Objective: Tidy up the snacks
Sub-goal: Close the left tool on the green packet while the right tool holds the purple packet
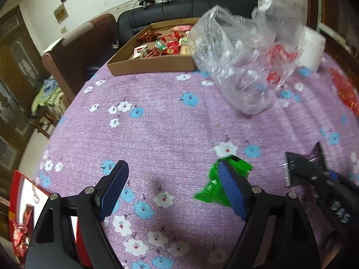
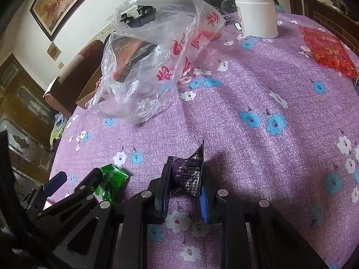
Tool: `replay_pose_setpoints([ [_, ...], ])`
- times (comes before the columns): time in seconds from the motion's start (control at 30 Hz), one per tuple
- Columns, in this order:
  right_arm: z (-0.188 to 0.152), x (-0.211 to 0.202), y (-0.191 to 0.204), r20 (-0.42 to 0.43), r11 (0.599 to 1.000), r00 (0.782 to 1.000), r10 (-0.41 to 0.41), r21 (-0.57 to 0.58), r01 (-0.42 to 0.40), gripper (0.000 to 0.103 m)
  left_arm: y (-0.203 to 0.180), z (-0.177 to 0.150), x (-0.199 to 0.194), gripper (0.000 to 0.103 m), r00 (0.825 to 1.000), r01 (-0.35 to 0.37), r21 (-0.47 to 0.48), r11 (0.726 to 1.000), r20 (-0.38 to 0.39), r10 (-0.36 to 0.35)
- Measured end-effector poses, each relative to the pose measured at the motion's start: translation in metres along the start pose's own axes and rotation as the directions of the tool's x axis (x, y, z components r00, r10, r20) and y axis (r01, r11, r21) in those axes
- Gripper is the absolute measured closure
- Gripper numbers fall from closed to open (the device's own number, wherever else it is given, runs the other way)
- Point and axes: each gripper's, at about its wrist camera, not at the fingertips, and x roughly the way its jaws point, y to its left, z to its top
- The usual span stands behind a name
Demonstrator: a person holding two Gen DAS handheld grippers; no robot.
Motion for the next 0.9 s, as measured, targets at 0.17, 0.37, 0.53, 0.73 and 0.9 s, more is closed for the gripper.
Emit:
replay_pose_setpoints([
  [0.17,0.0,0.001,0.0,0.001,1.0,1.0,-0.002,-0.003,0.002,0.08,0.004,0.005,-0.01,0.021,0.999,0.05,-0.003,0.999,0.003,-0.05],
  [0.37,0.0,0.001,-0.001,0.001,1.0,1.0,0.005,0.001,-0.005,0.08,-0.003,0.002,-0.004,0.021,0.998,0.053,0.051,0.997,-0.025,-0.052],
  [0.53,0.0,0.001,-0.001,0.0,1.0,1.0,0.007,-0.001,-0.007,0.08,-0.014,-0.006,0.007,0.02,0.998,0.037,0.11,0.993,-0.045,-0.033],
  [0.73,0.001,0.001,-0.002,-0.001,1.0,1.0,0.011,0.002,-0.011,0.08,-0.018,-0.005,0.008,0.019,0.998,0.055,0.14,0.989,-0.041,-0.05],
  [0.9,0.0,0.001,-0.001,-0.001,1.0,1.0,0.009,0.0,-0.009,0.08,-0.021,-0.006,0.01,0.019,0.99,0.123,0.142,0.982,-0.087,-0.112],
])
